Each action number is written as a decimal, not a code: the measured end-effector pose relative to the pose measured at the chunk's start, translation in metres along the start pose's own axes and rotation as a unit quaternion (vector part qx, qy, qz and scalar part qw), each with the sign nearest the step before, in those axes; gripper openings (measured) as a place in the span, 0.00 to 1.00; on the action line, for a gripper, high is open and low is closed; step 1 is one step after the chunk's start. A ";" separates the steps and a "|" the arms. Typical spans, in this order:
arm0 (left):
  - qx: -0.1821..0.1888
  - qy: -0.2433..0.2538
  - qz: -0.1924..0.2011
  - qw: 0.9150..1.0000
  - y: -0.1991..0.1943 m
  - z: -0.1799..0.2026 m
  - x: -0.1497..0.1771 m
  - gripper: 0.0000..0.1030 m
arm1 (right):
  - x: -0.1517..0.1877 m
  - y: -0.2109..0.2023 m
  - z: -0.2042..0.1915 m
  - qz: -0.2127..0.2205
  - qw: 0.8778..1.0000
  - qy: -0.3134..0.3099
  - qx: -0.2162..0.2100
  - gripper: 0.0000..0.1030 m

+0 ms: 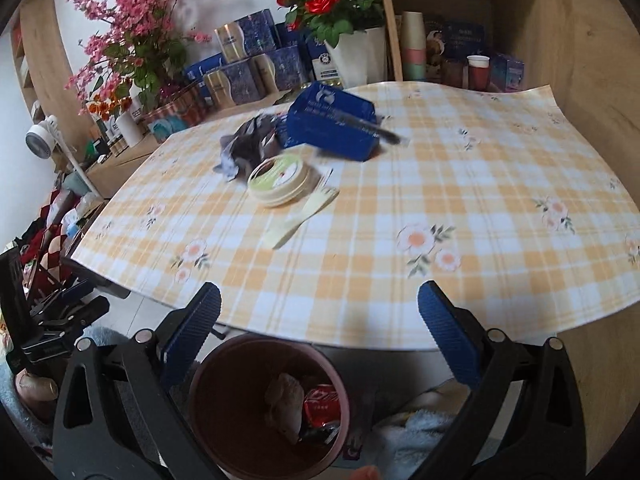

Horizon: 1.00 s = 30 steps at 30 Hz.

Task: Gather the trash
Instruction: 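Raise both open grippers from the bin back over the table, then grasp the silver foil wrapper with the left gripper while the right grasps the wrapped black spork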

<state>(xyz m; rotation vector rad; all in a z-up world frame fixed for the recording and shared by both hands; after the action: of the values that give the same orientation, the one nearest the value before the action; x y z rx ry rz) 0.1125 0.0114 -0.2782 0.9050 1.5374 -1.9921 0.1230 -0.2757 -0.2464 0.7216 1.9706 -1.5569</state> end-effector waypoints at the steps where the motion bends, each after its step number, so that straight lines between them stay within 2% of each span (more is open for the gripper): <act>1: -0.002 0.002 0.001 1.000 0.001 0.000 -0.004 0.94 | -0.003 0.000 0.003 0.003 1.000 -0.001 0.001 0.95; 4: -0.005 0.007 0.001 1.000 0.006 0.000 -0.020 0.94 | -0.016 0.002 0.011 0.017 1.000 -0.010 0.015 0.95; 9: -0.001 0.007 0.006 1.000 0.018 0.000 -0.052 0.94 | -0.032 0.016 0.022 0.015 0.999 -0.017 0.024 0.95; 12: 0.001 0.016 0.002 1.000 0.031 0.004 -0.069 0.94 | -0.040 0.027 0.031 0.016 0.999 -0.017 0.047 0.94; 15: 0.011 0.018 -0.005 1.000 0.052 0.011 -0.087 0.94 | -0.044 0.040 0.037 0.013 0.999 -0.008 0.046 0.94; 20: 0.033 -0.005 -0.027 0.999 0.105 0.016 -0.131 0.94 | -0.051 0.060 0.043 0.010 0.998 -0.011 0.055 0.94; 27: 0.051 -0.028 -0.051 0.997 0.182 0.019 -0.188 0.94 | -0.061 0.083 0.044 0.000 0.999 -0.020 0.045 0.94; 30: 0.049 -0.010 -0.055 0.997 0.207 0.023 -0.200 0.94 | -0.068 0.088 0.044 -0.001 0.998 -0.033 0.051 0.94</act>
<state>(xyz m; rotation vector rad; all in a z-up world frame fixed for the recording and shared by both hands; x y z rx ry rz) 0.3880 -0.0724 -0.2634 0.8511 1.5204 -2.1642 0.2360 -0.3078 -0.2704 0.6990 1.8554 -1.6699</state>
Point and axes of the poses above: each gripper's, at about its wrist camera, not at the fingertips, and y roughly the way its jaws point, z to its right, x to its underside, the point moved 9 cm from there along y, roughly the way its jaws point, and after that the axes turned 1 degree about x, right-handed, at the moved point
